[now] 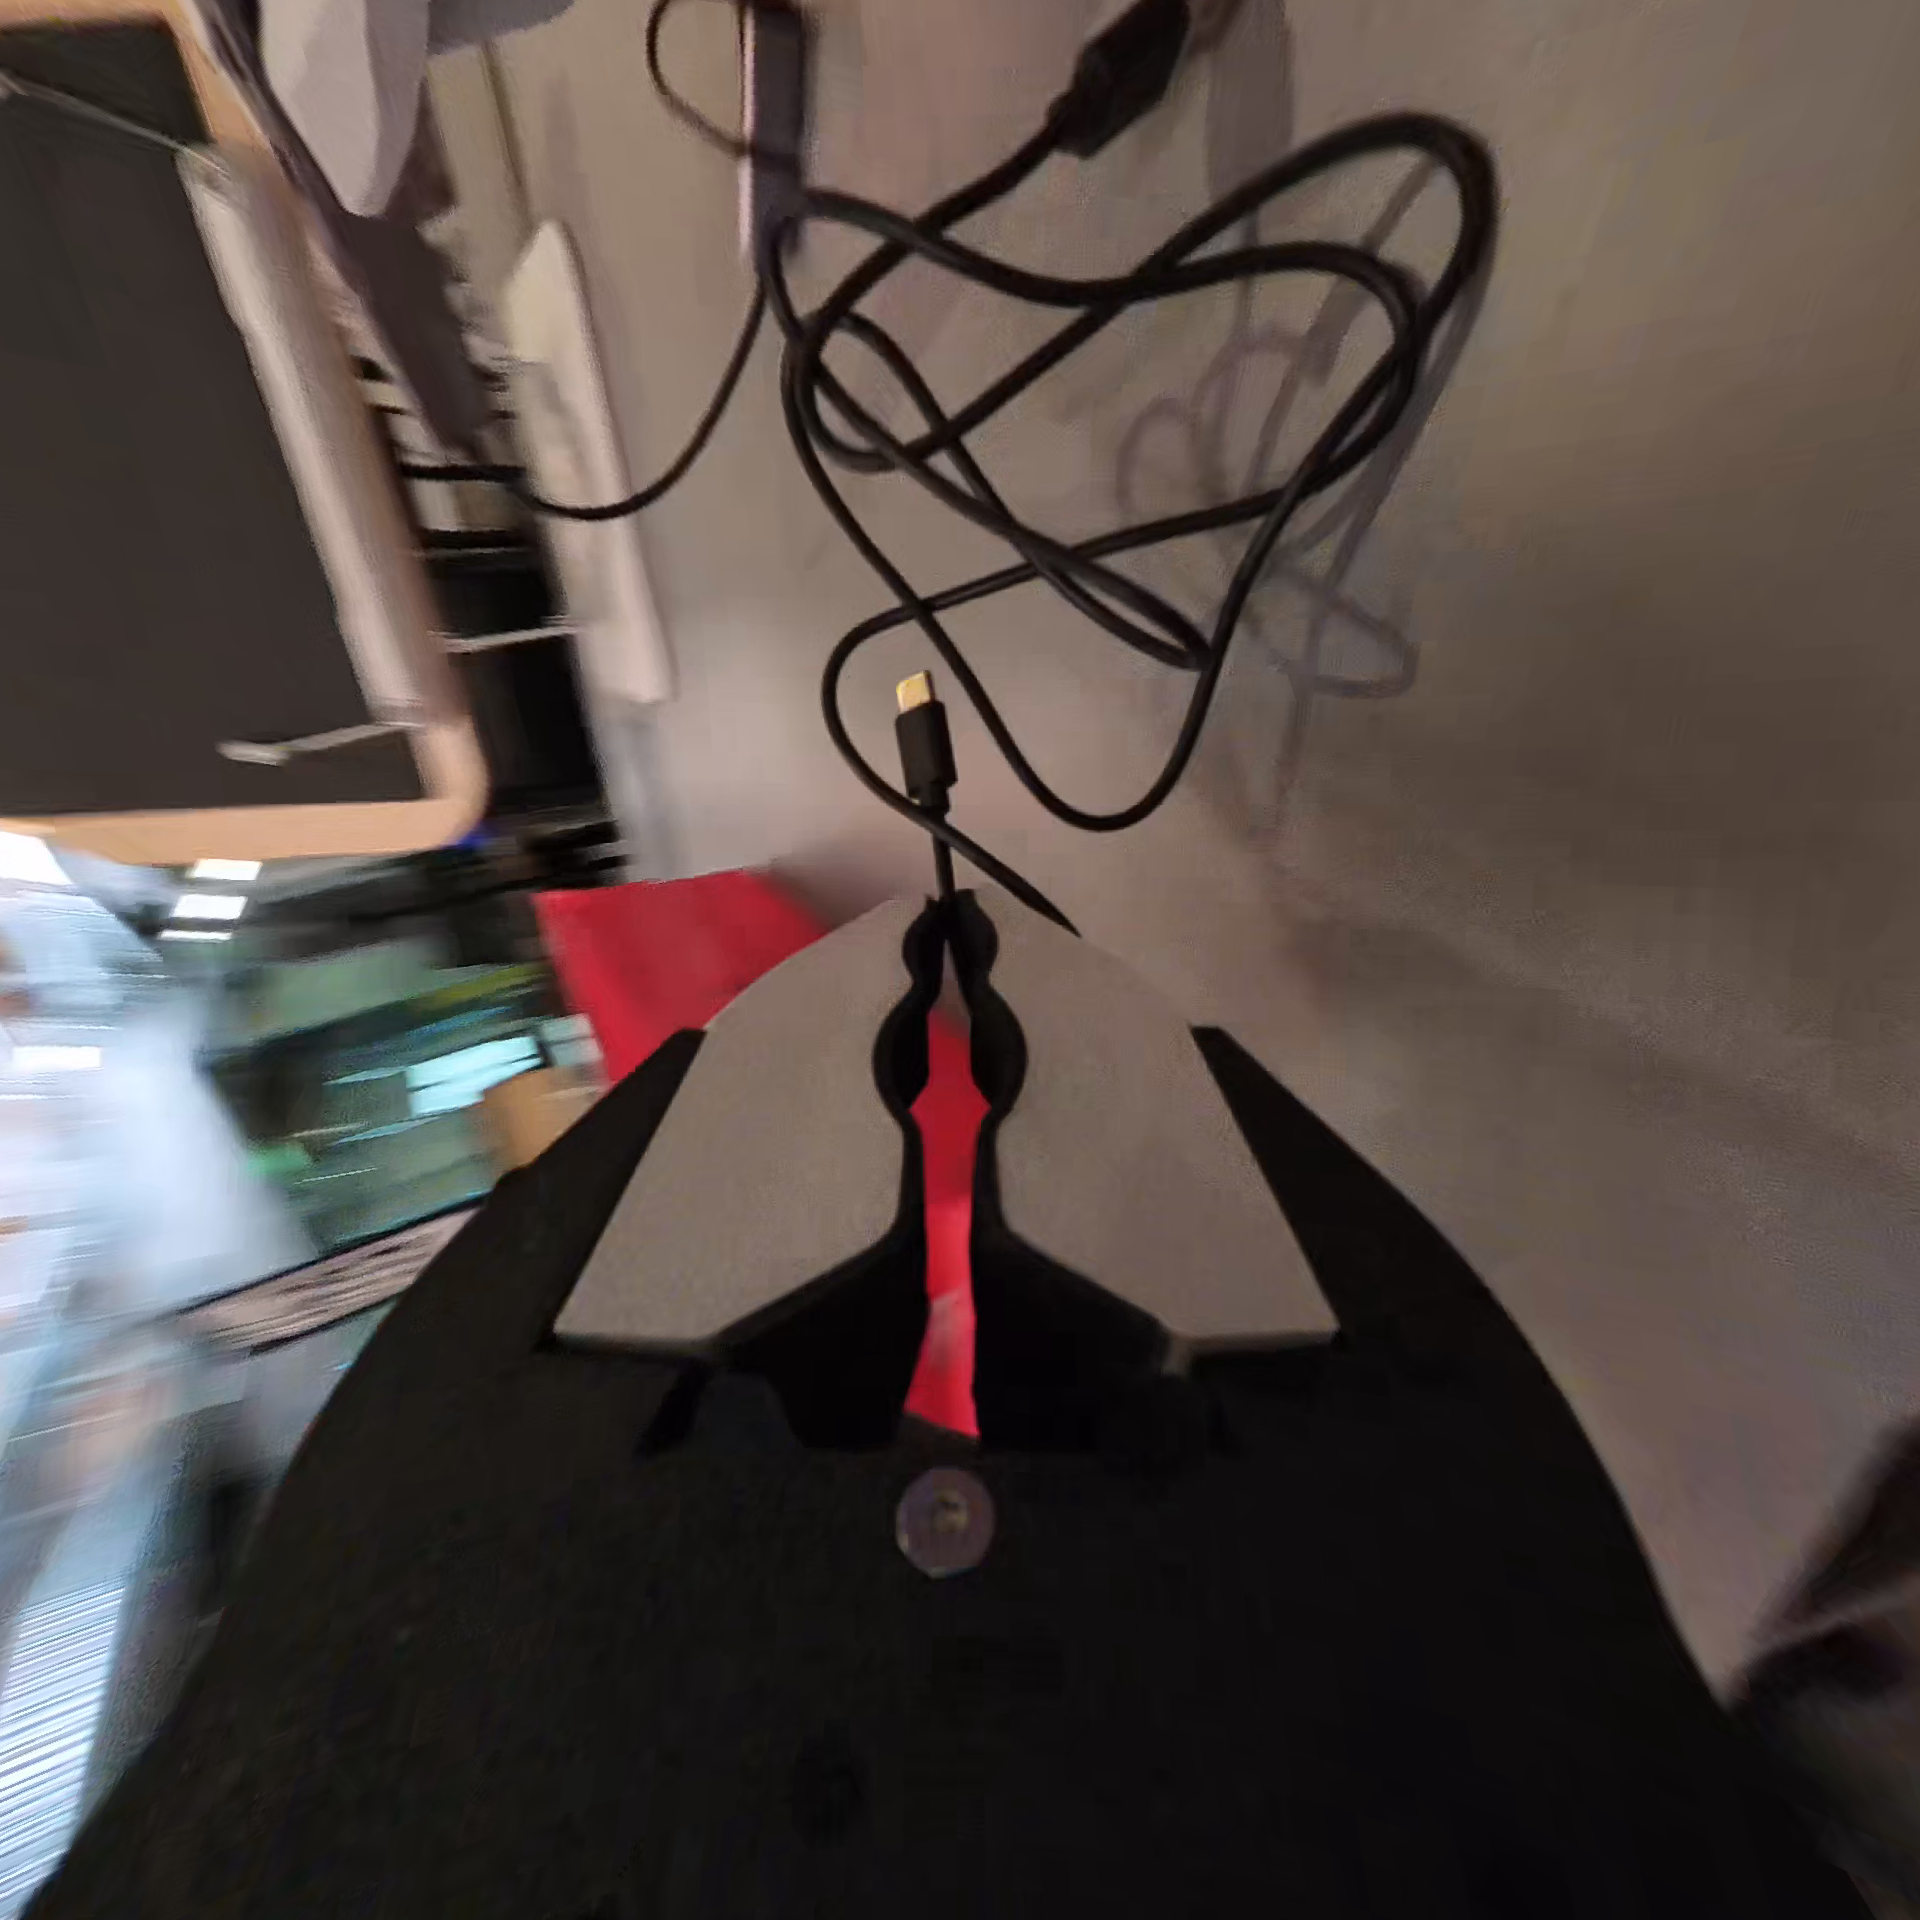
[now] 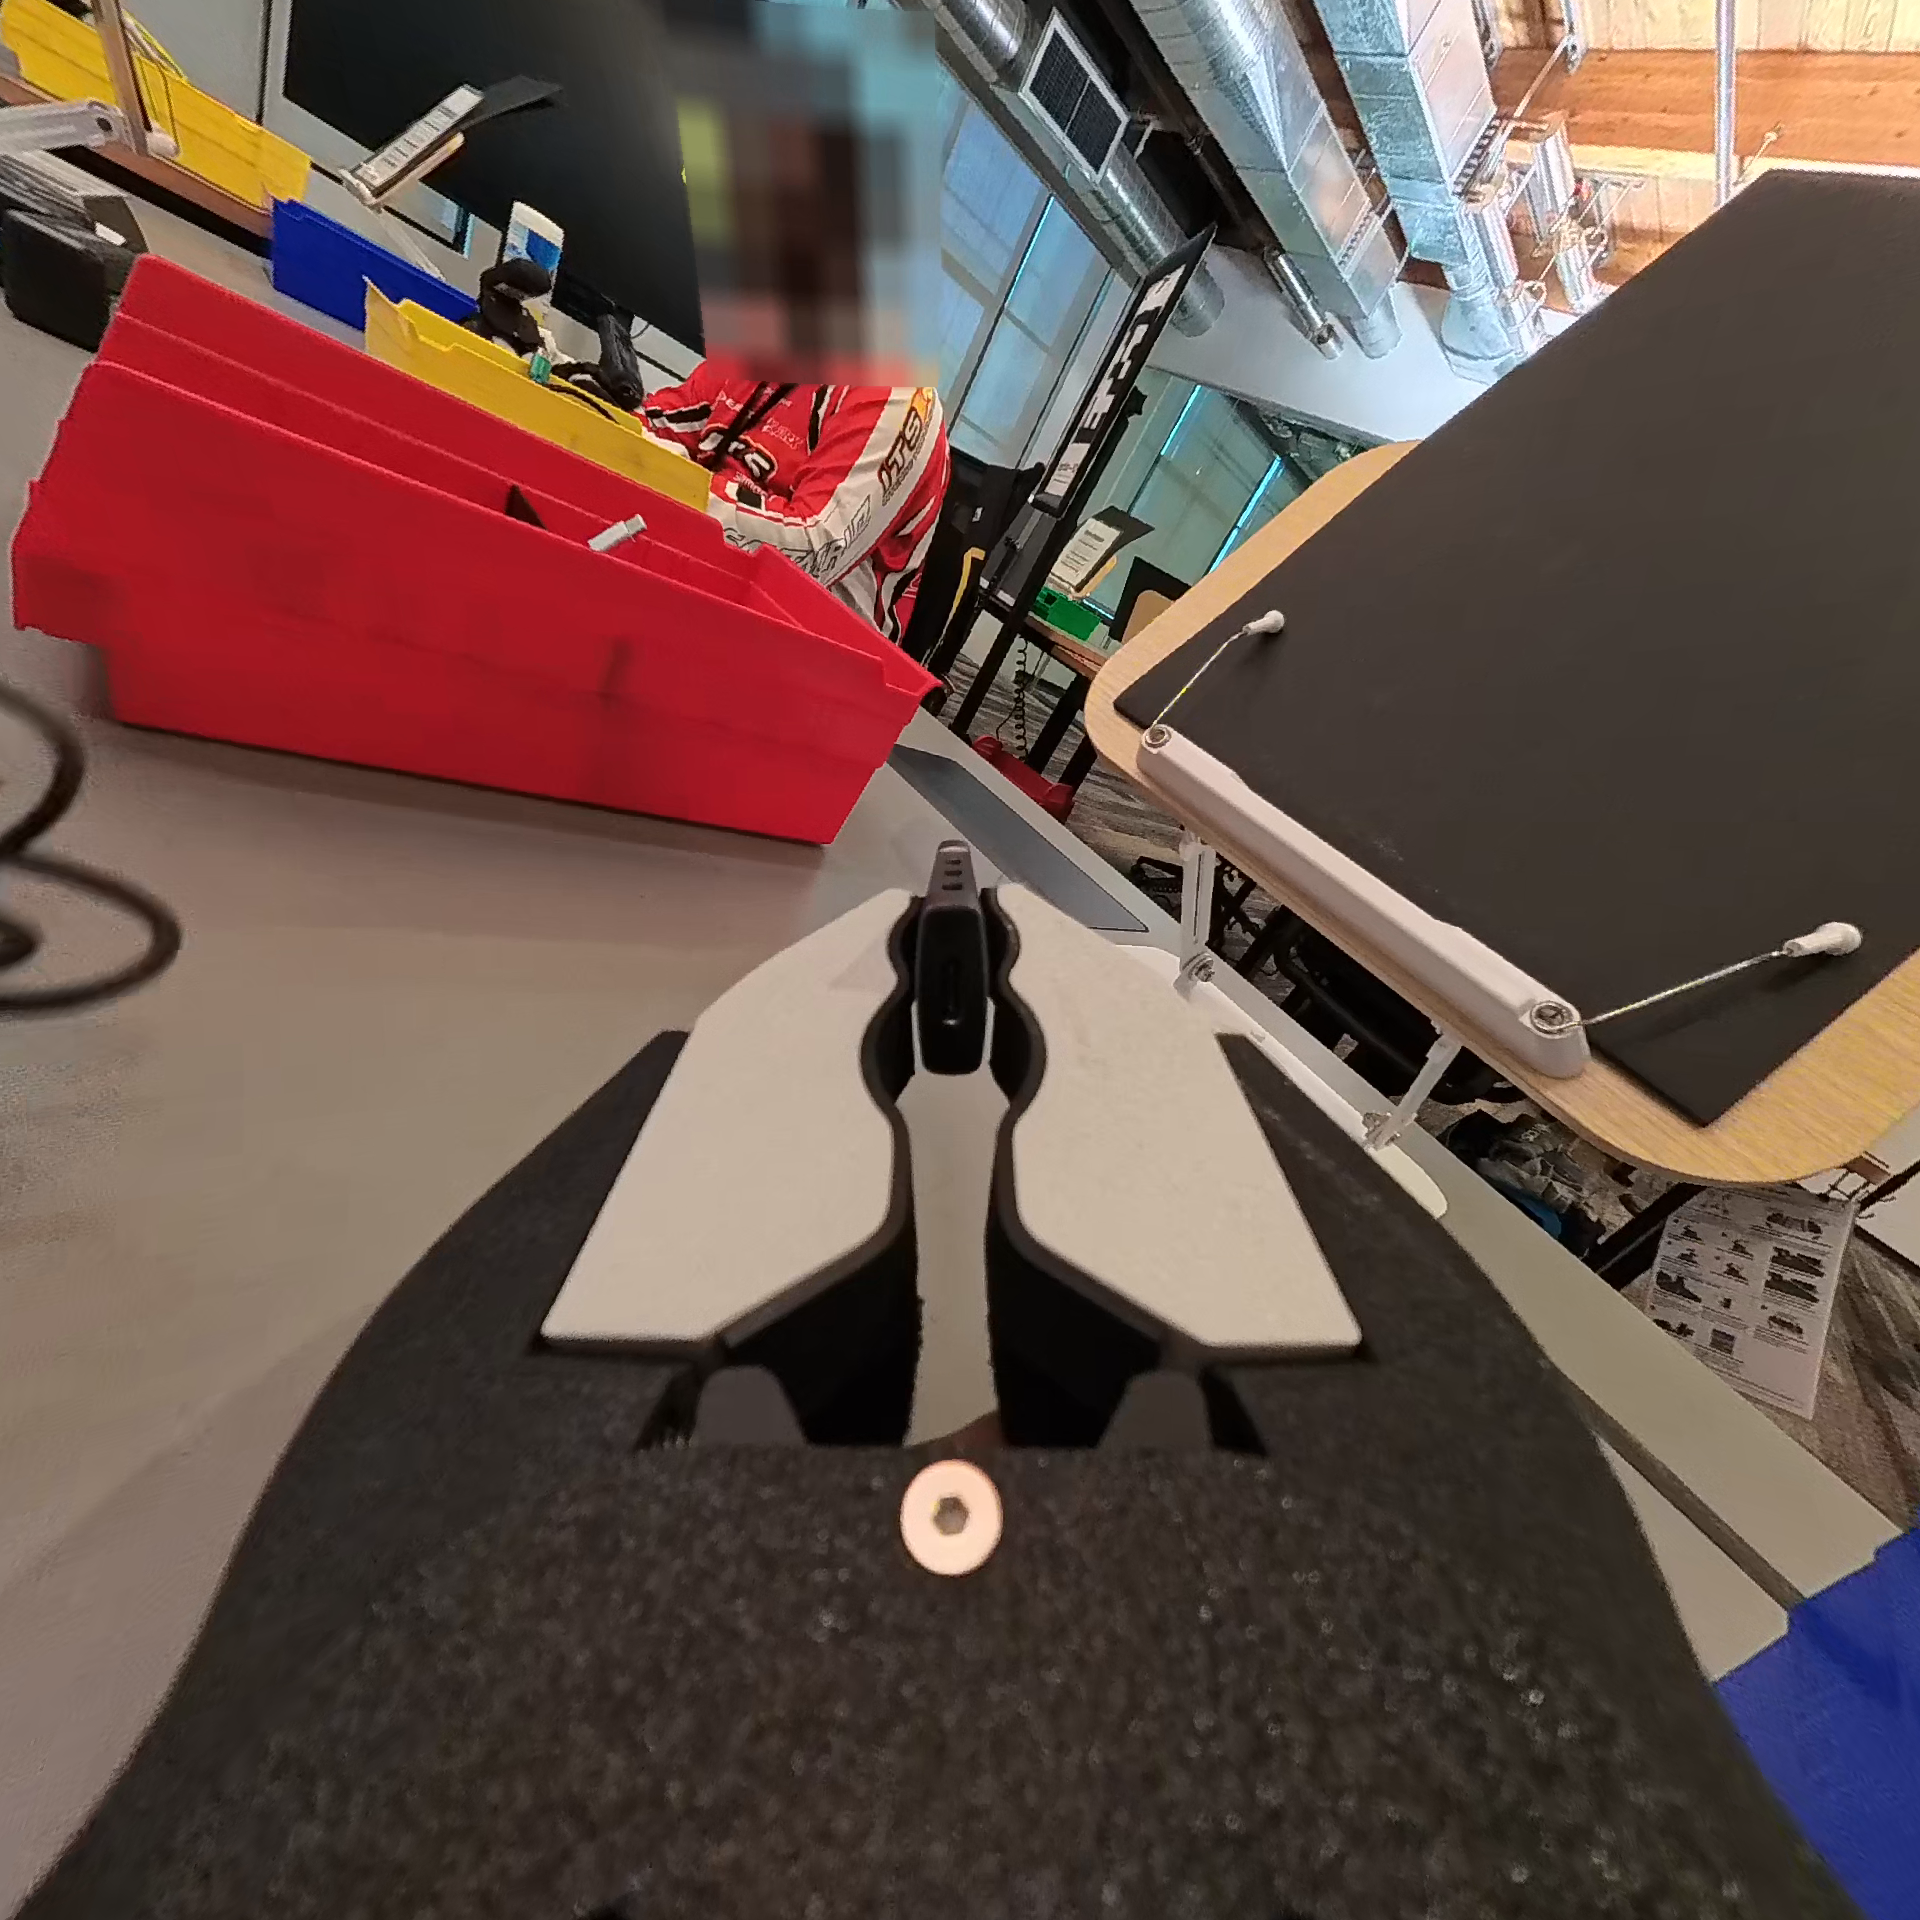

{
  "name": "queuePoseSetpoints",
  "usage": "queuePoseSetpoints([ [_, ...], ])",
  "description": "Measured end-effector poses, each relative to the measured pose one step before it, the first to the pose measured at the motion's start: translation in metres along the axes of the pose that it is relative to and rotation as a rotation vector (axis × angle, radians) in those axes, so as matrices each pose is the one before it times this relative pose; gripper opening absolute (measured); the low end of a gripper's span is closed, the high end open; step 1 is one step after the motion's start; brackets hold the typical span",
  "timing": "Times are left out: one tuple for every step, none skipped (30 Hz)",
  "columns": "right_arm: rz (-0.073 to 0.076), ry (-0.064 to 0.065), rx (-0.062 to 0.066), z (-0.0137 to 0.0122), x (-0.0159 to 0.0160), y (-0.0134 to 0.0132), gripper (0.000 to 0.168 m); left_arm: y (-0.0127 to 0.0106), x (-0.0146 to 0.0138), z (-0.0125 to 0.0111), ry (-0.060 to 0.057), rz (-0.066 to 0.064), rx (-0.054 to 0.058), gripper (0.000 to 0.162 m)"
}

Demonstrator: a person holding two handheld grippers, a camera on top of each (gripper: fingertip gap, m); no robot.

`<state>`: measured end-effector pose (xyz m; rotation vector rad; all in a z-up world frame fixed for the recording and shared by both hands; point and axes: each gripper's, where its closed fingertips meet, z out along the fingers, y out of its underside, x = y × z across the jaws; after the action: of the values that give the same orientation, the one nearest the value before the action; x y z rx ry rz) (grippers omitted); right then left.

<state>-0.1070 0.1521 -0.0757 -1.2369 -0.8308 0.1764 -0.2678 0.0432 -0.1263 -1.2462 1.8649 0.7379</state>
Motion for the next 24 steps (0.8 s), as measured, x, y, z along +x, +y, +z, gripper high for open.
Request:
queuePoseSetpoints([
  [-0.006,-0.0002,0.0002,-0.00002,-0.00055,-0.0002,0.009,0.00759,-0.0087,-0.00259,-0.0507,0.108,-0.0485,0.002],
  [-0.0055,-0.0014,0.0007,-0.00005,-0.00074,-0.00039,0.009,0.00494,-0.00624,-0.00199,-0.0375,0.091,-0.0251,0.002],
  [-0.0041,-0.0029,0.0004,0.00006,-0.00111,-0.00026,0.009,0.00211,-0.00726,-0.00265,-0.0459,0.0855,0.0002,0.002],
  [-0.0054,-0.0009,0.0003,0.0,-0.00064,-0.0003,0.009,0.00315,-0.01077,-0.00287,-0.0589,0.0673,0.0012,0.002],
  [-0.0039,-0.0006,0.0005,-0.00011,-0.00057,-0.00028,0.009,0.0055,-0.01455,-0.00295,-0.0671,0.0418,-0.0088,0.002],
  [-0.0006,-0.0005,0.0006,-0.00005,-0.00032,-0.00026,0.009,0.00265,-0.01752,-0.00395,-0.0797,0.0183,0.0127,0.002],
  [0.0,-0.0001,-0.0002,-0.00009,-0.00007,-0.00001,0.009,-0.00307,-0.0163,-0.00504,-0.0711,0.0026,0.0376,0.002],
  [-0.001,0.0012,0.0,-0.00008,0.00017,-0.00003,0.009,-0.00802,-0.00802,-0.00398,-0.0302,-0.0065,0.0457,0.002],
  [0.0008,-0.0004,0.0,0.00015,0.0,0.00007,0.009,-0.00969,0.00452,-0.0012,0.029,-0.0174,0.0393,0.002],
  [0.0023,-0.0009,-0.0007,0.0002,0.00005,0.00018,0.009,-0.00283,0.01172,0.00363,0.0473,-0.0187,0.0021,0.001],
  [0.0008,0.0005,0.0,0.00017,0.00029,0.00005,0.009,0.01011,0.01022,0.00883,0.0173,-0.001,-0.0498,0.001],
  [0.001,-0.0005,0.0005,0.00006,0.00003,-0.00009,0.009,0.02079,0.00668,0.01205,-0.0001,-0.0041,-0.0889,0.001],
  [0.0025,-0.0025,0.0007,-0.00001,-0.00039,-0.00014,0.009,0.02269,0.00336,0.01224,0.0134,-0.0626,-0.0898,0.002],
  [0.0002,-0.0021,0.001,-0.00008,-0.0004,-0.0002,0.009,0.01436,0.0007,0.009,0.0437,-0.1303,-0.0371,0.002],
  [-0.0024,-0.0009,0.0008,0.00001,-0.00041,-0.00014,0.009,0.0045,-0.00324,0.00401,0.0479,-0.1604,0.0114,0.002],
  [-0.0031,-0.0005,0.0001,-0.00004,-0.00038,-0.0002,0.009,-0.00275,-0.00549,-0.00003,0.0414,-0.1492,0.0331,0.002],
  [-0.0047,-0.0004,0.0008,0.00005,-0.0005,-0.0003,0.009,-0.00714,-0.00286,-0.00206,0.0521,-0.119,0.0392,0.002],
  [-0.009,0.0009,0.0027,-0.0002,-0.00047,-0.00073,0.009,-0.0103,-0.0005,-0.00268,0.0573,-0.1025,0.0473,0.002],
  [-0.0151,0.0003,0.0073,-0.00059,-0.00094,-0.00166,0.009,-0.01139,0.00259,-0.00219,0.0668,-0.0892,0.0475,0.002],
  [-0.0236,-0.0001,0.0127,-0.00087,-0.00145,-0.00278,0.009,-0.00933,0.00523,-0.00035,0.0732,-0.0664,0.0315,0.002],
  [-0.0343,0.0021,0.0117,-0.00077,-0.00181,-0.00317,0.009,-0.00659,0.00471,0.0016,0.0628,-0.043,0.0161,0.002],
  [-0.0445,0.0032,0.0071,-0.00066,-0.0022,-0.00288,0.009,-0.0058,0.00548,0.00274,0.0656,-0.0321,0.0131,0.002],
  [-0.0489,0.0024,0.0055,-0.00037,-0.00275,-0.00291,0.009,-0.00658,0.00807,0.00306,0.0877,-0.0325,0.0169,0.002],
  [-0.0463,0.0009,0.0078,-0.00047,-0.00315,-0.00301,0.009,-0.00681,0.00717,0.0033,0.0824,-0.0291,0.0151,0.002],
])
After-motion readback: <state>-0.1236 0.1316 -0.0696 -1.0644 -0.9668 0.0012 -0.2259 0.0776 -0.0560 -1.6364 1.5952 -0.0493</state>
